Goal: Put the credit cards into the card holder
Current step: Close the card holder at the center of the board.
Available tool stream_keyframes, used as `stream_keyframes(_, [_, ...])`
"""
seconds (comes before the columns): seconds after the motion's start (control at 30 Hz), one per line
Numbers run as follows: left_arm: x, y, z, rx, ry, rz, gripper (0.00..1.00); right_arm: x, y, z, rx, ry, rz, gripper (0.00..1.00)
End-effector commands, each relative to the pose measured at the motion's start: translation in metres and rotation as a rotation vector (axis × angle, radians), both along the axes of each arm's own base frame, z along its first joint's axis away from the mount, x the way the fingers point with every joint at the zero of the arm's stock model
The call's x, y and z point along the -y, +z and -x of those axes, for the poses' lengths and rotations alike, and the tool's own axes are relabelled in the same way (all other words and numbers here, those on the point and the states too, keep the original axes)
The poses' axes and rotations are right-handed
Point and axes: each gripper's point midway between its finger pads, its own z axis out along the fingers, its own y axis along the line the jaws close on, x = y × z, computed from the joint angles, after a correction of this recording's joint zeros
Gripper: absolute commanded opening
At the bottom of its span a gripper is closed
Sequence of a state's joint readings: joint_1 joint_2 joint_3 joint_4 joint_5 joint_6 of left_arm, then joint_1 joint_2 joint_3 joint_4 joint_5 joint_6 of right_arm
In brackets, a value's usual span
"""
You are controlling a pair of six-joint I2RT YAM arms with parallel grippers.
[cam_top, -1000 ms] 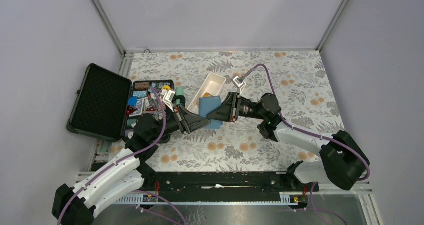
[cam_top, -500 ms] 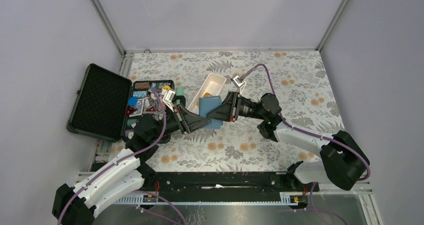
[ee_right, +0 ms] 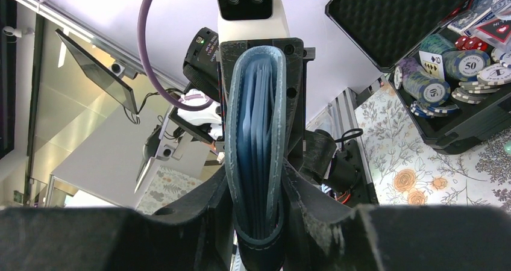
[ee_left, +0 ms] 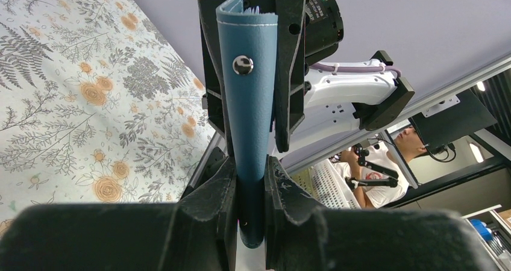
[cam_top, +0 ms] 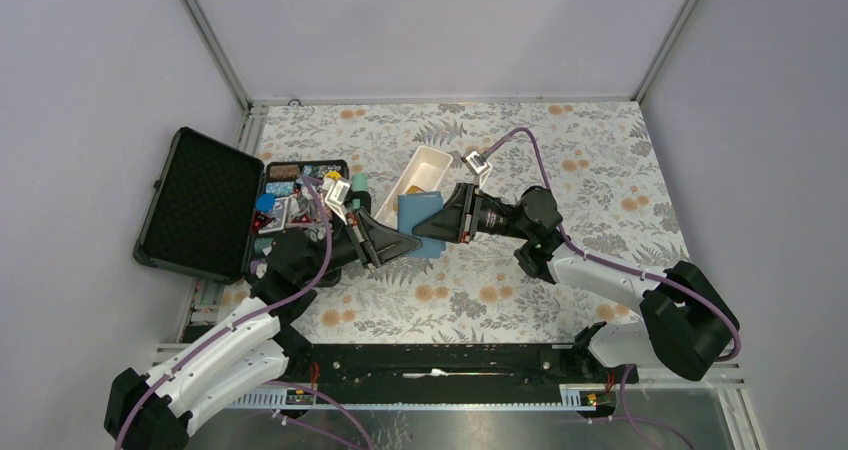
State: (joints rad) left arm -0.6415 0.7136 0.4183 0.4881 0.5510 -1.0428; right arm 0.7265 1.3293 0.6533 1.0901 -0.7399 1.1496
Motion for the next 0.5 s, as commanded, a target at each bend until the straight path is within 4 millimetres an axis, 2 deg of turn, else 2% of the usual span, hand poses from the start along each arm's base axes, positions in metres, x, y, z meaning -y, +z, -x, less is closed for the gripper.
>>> stream_keyframes(0.0, [0.000, 0.006, 0.007, 0.062, -0.028, 0.005, 0.00, 0.001, 0.042, 0.002, 0.104, -0.021, -0.107, 0.34])
stream_keyframes(0.1, [0.001, 0.005, 0.009, 0.073, -0.043, -0.001, 0.00, 0.001, 0.043, 0.001, 0.103, -0.026, -0.110, 0.33])
stream_keyframes(0.23, [0.002, 0.004, 0.013, 0.093, -0.069, -0.010, 0.00, 0.000, 0.043, -0.001, 0.093, -0.028, -0.114, 0.28])
stream_keyframes(0.37, [0.002, 0.002, 0.018, 0.108, -0.095, -0.017, 0.00, -0.002, 0.041, -0.005, 0.071, -0.034, -0.120, 0.16])
stream_keyframes(0.47, [0.003, 0.002, 0.020, 0.117, -0.104, -0.017, 0.00, -0.004, 0.036, -0.010, 0.053, -0.048, -0.111, 0.02])
